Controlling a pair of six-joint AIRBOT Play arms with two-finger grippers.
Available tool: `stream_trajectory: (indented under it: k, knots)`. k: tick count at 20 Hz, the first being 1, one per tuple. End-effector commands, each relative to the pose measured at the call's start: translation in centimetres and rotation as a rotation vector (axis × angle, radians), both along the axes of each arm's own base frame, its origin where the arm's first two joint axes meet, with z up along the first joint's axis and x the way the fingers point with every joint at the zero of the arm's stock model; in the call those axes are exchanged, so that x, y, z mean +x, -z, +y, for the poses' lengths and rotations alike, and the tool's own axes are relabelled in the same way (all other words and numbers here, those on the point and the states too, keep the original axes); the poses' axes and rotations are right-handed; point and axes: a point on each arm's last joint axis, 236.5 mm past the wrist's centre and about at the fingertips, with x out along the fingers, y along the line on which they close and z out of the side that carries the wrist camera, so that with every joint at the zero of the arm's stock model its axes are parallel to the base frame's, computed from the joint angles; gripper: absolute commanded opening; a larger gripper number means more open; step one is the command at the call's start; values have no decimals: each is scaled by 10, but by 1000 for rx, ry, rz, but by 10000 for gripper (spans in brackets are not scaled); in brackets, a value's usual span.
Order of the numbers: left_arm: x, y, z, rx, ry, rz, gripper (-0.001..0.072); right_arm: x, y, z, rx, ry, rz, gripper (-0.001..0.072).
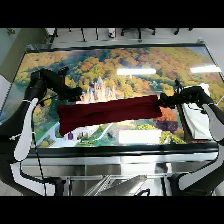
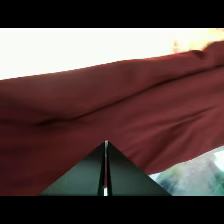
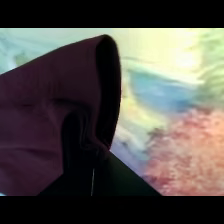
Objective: Fold the shirts.
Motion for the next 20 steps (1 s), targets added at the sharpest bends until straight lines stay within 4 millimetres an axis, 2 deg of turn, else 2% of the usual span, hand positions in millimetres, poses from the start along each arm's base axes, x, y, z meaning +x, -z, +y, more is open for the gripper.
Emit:
stream_trajectory:
  k: [1,3,6,8,11,14,17,20]
  knots:
    - [3,0,-60,-16,87,-92,16,-2,-45,2,13,-24,-70,19]
    - [-7,17,-104,-21,161,-101,16,-9,-83,0,6,-51,-133,19]
    - [-33,66,-165,-15,266,-75,15,-25,-140,-5,-5,-71,-216,19]
    - [-51,90,-207,-91,276,-31,15,-40,-177,-7,-22,-84,-276,19]
    - [-61,100,-258,-194,300,15,15,-60,-219,-10,-50,-85,-348,19]
    - [-64,92,-295,-232,357,-13,15,-80,-242,-1,-60,-124,-381,19]
    - [-73,82,-323,-252,409,-20,15,-89,-251,3,-59,-133,-384,19]
    - [-82,76,-327,-249,437,8,15,-95,-249,7,-44,-146,-359,20]
